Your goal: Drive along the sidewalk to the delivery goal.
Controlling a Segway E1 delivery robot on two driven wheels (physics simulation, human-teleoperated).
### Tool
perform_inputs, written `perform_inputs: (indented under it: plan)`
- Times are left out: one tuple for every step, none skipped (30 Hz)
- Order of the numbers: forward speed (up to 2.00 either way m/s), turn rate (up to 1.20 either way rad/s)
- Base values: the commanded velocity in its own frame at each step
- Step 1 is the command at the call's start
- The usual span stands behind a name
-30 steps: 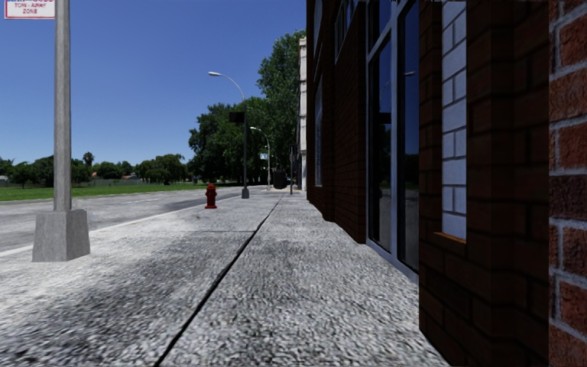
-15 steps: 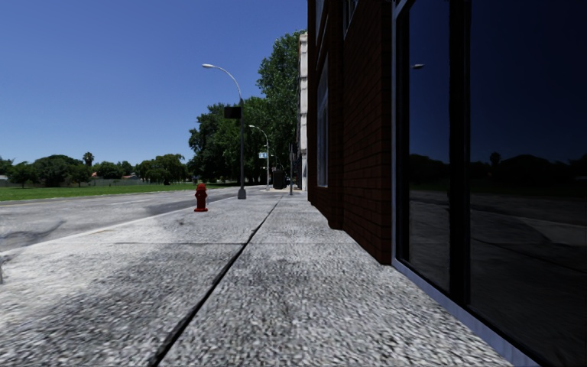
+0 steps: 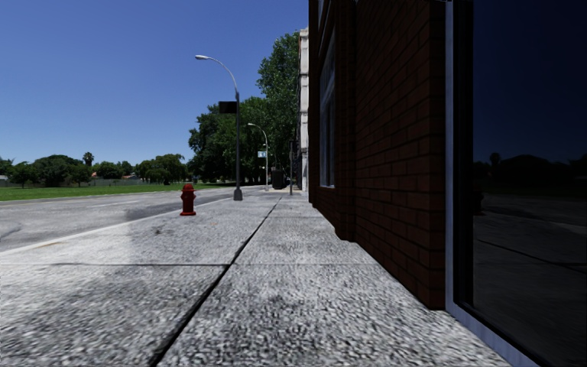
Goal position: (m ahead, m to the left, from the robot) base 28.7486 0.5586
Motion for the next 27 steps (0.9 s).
perform_inputs:
  plan:
    - [2.00,0.00]
    - [2.00,0.00]
    - [2.00,0.00]
    - [2.00,0.00]
    - [2.00,0.00]
    - [2.00,0.00]
    - [2.00,0.02]
    - [2.00,0.02]
    - [2.00,0.04]
    - [2.00,0.05]
    - [2.00,0.06]
    - [2.00,0.12]
    - [2.00,0.12]
    - [2.00,0.17]
    - [2.00,0.20]
    - [2.00,0.20]
    - [2.00,0.22]
    - [2.00,0.24]
    - [2.00,0.25]
    - [2.00,0.23]
    - [2.00,0.23]
    - [2.00,0.22]
    - [2.00,0.12]
    - [2.00,0.00]
    - [2.00,0.00]
    - [2.00,0.00]
    - [2.00,0.00]
